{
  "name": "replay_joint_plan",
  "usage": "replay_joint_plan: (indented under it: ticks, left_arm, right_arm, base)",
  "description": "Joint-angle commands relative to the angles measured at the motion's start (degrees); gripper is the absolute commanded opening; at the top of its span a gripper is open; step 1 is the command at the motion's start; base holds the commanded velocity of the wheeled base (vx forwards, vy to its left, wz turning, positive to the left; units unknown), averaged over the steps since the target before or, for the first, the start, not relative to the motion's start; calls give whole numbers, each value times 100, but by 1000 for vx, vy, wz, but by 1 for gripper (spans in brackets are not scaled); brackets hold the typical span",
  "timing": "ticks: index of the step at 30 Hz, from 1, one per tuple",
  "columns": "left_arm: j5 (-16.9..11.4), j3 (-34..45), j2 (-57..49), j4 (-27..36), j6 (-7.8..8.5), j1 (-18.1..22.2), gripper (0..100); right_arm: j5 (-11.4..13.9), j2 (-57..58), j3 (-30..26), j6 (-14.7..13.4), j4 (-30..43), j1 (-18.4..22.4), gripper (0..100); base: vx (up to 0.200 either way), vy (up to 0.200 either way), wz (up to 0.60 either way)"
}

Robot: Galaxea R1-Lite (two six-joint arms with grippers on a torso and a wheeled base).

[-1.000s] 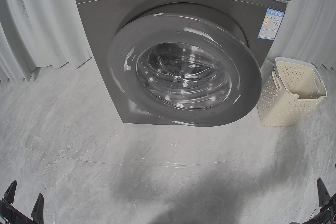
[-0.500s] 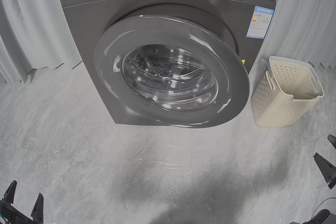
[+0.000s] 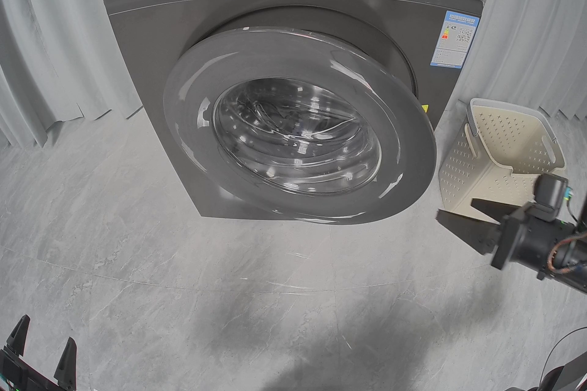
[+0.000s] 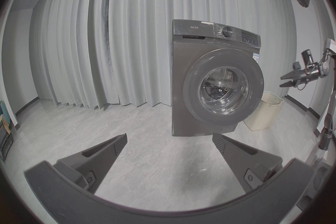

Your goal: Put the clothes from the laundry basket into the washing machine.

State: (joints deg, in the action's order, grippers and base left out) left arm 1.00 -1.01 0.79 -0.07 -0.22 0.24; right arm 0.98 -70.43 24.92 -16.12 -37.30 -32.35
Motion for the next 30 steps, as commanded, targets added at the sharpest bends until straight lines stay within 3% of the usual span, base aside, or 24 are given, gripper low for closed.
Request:
replay_joint_plan:
  ticks: [1,8,10,17,25,26,30]
  left_arm:
    - [-3,101,-79,-1,-4,2,100]
    - [-3,101,-79,-1,-4,2,100]
    - [-3,101,-79,7,-4,2,100]
    - [-3,101,-79,-1,-4,2,100]
    - [-3,101,-79,-1,4,2,100]
    - [-3,101,-79,-1,-4,2,100]
    - [-3,101,-79,-1,-4,2,100]
  right_arm:
    - [-475,-1676,866,-304,-524,-605,100]
    - [-546,-2230,1288,-269,-1086,-518,100]
    - [-555,-2520,1534,-217,-1543,-157,100]
    - [-555,-2538,1630,47,-1842,309,100]
    - [-555,-2379,1261,214,-1983,63,100]
    - [-555,-2353,1077,258,-2070,-192,100]
    - [-555,-2362,936,284,-2334,-386,100]
  base:
    - [0,0,0]
    - [143,0,0]
    - [200,0,0]
    - [57,0,0]
    - [0,0,0]
    - [0,0,0]
    - [0,0,0]
